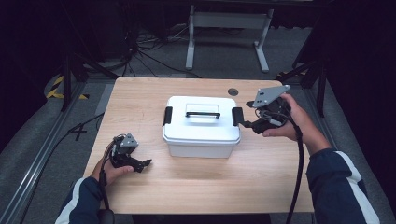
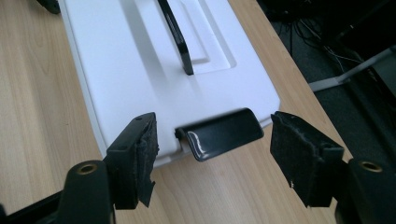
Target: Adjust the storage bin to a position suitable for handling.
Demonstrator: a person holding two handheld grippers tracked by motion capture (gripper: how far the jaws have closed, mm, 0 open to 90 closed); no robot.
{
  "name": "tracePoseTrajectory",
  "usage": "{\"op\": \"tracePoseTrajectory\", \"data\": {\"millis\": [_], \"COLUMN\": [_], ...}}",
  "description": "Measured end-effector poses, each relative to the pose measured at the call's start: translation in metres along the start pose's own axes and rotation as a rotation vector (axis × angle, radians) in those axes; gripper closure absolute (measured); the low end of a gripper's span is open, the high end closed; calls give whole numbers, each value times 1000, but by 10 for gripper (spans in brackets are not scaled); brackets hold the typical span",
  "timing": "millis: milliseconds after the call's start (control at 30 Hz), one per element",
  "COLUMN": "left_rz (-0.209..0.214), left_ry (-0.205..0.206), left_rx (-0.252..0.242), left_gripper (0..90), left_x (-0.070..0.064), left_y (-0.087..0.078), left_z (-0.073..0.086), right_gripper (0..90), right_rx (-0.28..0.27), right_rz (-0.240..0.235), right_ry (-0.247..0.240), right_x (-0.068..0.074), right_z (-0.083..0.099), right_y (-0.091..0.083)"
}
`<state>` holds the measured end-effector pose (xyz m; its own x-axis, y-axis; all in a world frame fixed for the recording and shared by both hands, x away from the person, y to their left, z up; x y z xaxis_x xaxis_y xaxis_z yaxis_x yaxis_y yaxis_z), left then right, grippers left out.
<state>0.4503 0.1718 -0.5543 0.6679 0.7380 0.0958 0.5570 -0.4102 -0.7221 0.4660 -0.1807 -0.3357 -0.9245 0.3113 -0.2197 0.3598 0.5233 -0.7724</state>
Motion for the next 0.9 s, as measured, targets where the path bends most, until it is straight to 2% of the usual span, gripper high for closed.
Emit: {"op": "tracePoseTrajectory", "data": {"millis": [67, 333, 500, 600, 767, 900], "left_rz": [0, 0, 0, 0, -1, -4], "left_ry": [0, 0, 1, 2, 0, -4], "left_rx": [0, 0, 1, 1, -1, -4], "left_gripper": [1, 1, 1, 1, 1, 2], "left_x": [0, 0, 0, 0, 0, 0], "left_y": [0, 0, 0, 0, 0, 0], "left_z": [0, 0, 0, 0, 0, 0], "right_gripper": [344, 400, 440, 460, 498, 520], "right_rx": [31, 97, 165, 199, 266, 296], "right_rz": [1, -33, -51, -61, -104, -102], "right_ry": [-25, -91, -137, -150, -168, -189], "right_x": [-1, -2, -2, -2, 3, 2], "right_z": [-5, -26, -36, -41, -43, -47], "right_y": [4, 17, 34, 43, 57, 63]}}
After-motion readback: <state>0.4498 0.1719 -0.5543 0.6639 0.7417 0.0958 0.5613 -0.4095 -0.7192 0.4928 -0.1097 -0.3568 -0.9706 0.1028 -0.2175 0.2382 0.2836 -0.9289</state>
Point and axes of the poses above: each handheld gripper's, and its own axes: y roughly forward along the jaws, z roughly out of its underside, x roughly to its left, the point moved 10 cm from there along y, roughly forward along the jaws, and after that the axes turned 9 degrees about -z, right-handed, at the moved point
